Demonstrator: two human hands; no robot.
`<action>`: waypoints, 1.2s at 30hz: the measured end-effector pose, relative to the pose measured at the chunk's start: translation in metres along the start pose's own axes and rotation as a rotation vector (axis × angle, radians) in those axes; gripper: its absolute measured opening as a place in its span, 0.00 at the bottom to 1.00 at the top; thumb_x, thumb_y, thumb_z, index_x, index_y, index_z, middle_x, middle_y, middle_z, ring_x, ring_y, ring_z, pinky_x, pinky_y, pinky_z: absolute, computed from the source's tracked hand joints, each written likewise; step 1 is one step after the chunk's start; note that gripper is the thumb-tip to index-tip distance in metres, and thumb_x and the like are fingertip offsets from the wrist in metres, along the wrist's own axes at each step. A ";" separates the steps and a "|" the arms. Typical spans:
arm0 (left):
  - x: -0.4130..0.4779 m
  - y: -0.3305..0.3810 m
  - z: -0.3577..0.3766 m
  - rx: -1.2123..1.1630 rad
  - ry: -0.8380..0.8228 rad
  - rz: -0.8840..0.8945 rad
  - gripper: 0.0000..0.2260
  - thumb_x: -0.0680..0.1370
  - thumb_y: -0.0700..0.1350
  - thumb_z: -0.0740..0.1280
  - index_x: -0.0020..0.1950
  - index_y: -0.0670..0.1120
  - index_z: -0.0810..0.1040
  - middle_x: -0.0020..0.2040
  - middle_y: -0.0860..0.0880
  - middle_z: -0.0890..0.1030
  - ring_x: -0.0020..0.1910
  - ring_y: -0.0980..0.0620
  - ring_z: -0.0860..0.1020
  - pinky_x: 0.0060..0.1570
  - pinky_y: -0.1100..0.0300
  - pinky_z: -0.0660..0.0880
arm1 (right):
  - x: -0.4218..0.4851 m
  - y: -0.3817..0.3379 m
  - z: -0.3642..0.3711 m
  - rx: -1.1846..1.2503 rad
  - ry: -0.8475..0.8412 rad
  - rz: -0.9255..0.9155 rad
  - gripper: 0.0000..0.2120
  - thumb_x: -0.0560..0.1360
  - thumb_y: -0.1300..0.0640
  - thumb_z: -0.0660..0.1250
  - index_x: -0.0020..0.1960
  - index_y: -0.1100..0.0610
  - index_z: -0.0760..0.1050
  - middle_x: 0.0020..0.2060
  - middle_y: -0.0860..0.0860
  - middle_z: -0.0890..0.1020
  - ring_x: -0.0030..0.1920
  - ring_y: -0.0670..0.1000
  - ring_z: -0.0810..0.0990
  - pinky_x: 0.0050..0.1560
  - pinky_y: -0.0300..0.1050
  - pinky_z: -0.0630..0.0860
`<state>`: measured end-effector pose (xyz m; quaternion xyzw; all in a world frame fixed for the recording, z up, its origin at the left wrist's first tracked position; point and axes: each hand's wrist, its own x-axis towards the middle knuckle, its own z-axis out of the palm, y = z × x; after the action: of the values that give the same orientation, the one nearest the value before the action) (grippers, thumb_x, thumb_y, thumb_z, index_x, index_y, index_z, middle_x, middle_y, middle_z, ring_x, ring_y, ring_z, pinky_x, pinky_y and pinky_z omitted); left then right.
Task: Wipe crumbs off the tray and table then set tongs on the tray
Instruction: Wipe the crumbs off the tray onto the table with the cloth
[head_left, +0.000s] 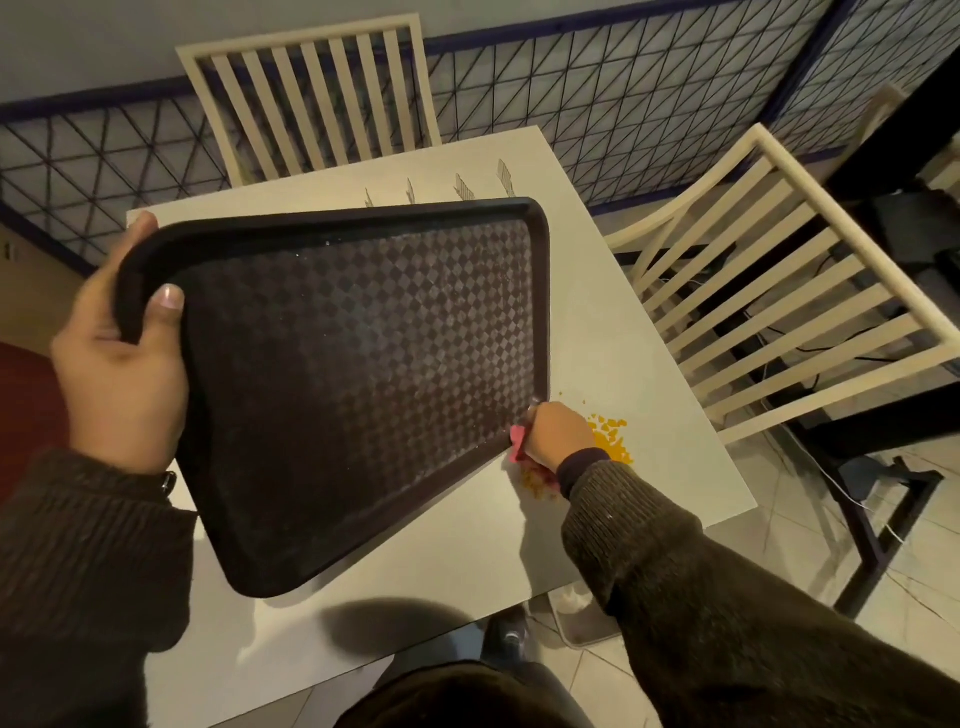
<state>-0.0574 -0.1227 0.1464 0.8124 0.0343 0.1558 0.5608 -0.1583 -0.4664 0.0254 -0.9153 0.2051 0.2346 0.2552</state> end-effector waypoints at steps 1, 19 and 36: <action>0.001 0.001 0.000 0.003 0.001 0.001 0.23 0.76 0.66 0.62 0.71 0.66 0.69 0.70 0.56 0.76 0.69 0.53 0.75 0.67 0.48 0.73 | -0.001 0.003 -0.005 -0.060 0.042 0.021 0.08 0.73 0.53 0.63 0.37 0.54 0.75 0.36 0.53 0.81 0.39 0.56 0.82 0.45 0.48 0.81; 0.004 -0.001 -0.002 -0.007 -0.081 0.121 0.23 0.78 0.63 0.60 0.73 0.63 0.67 0.73 0.58 0.71 0.73 0.56 0.70 0.71 0.48 0.69 | 0.002 0.010 -0.025 -0.004 0.212 0.057 0.08 0.74 0.56 0.63 0.48 0.54 0.80 0.43 0.53 0.79 0.43 0.54 0.80 0.51 0.49 0.77; 0.007 -0.013 0.005 0.029 0.045 -0.067 0.24 0.74 0.69 0.63 0.69 0.65 0.71 0.68 0.56 0.78 0.67 0.54 0.77 0.65 0.48 0.75 | -0.076 -0.090 -0.012 0.280 -0.035 -0.539 0.13 0.71 0.64 0.63 0.51 0.53 0.81 0.56 0.51 0.76 0.49 0.47 0.71 0.52 0.40 0.70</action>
<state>-0.0479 -0.1208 0.1341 0.8152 0.0765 0.1545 0.5529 -0.1714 -0.3828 0.1082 -0.8885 -0.0192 0.1435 0.4354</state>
